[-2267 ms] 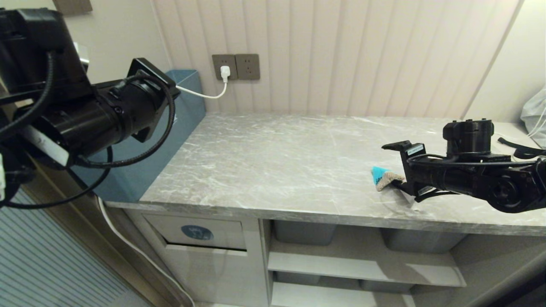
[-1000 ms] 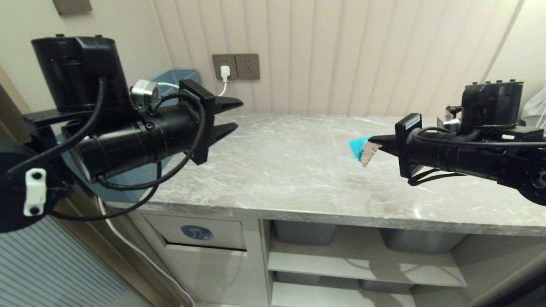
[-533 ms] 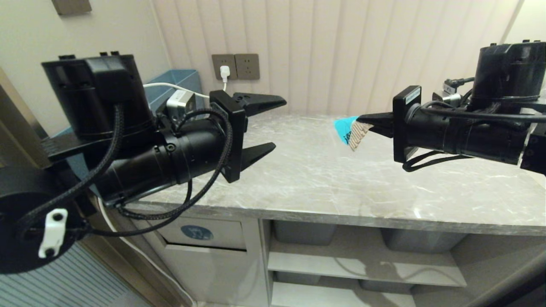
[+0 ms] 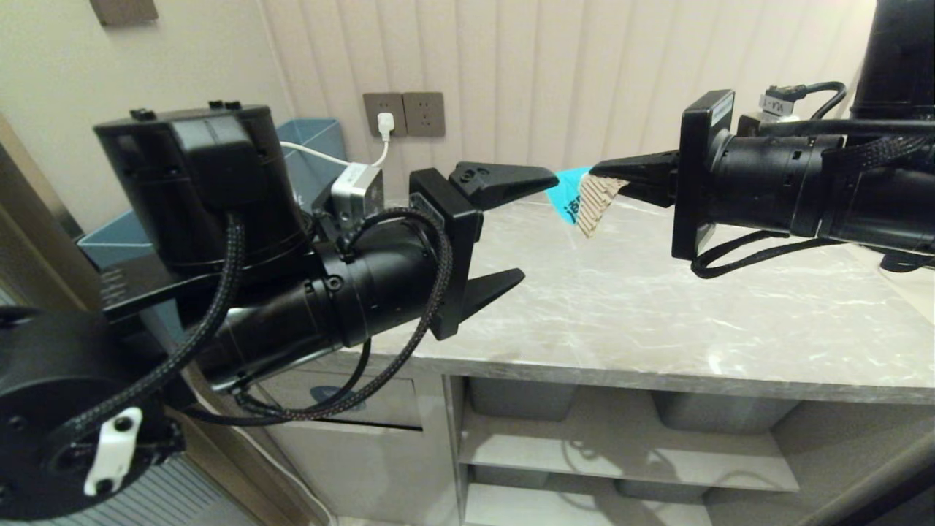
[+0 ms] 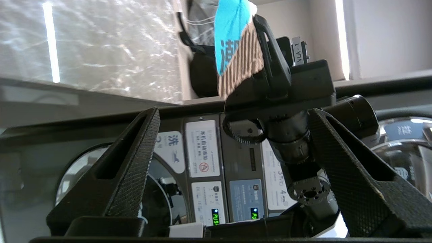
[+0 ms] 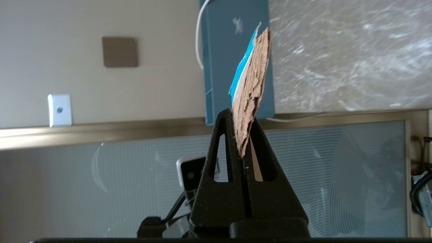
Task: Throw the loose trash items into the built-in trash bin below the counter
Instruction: Hand it to the other hand
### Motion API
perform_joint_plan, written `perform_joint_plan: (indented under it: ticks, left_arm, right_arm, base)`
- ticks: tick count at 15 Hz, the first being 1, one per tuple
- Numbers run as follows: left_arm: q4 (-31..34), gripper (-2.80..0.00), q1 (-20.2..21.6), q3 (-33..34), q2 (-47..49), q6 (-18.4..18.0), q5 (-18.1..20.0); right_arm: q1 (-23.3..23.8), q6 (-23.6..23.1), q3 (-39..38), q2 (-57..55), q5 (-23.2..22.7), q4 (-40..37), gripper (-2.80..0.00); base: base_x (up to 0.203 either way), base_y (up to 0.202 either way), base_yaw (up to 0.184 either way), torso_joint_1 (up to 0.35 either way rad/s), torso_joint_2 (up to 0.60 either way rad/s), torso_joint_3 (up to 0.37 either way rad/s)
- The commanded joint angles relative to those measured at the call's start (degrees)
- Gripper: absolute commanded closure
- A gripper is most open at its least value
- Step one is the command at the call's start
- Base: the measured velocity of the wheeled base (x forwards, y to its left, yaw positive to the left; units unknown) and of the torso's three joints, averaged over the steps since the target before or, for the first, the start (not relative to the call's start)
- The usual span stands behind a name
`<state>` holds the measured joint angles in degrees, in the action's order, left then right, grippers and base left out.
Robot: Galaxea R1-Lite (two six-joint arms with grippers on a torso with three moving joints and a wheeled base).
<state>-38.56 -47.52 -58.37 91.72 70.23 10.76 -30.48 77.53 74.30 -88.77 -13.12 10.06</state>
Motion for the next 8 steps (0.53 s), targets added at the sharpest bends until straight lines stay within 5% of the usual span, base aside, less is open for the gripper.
perform_joint_plan:
  ticks: [1,8]
  left_arm:
    - [-2.12,-2.80,-0.20,0.01,0.96,0.32,-0.12]
    - [-5.40,-2.80,-1.00,-0.41,3.68,-2.64,-1.53]
  right_arm:
    - [-1.30,0.43,0.41,0.94,-0.07,-0.08,0.00]
    - [-3.93,1.75,0.41,3.07,-0.15,-3.55,0.00]
  base:
    - [0.000,0.000,0.000,0.000,0.00,0.000]
    - [0.000,0.000,0.000,0.000,0.00,0.000]
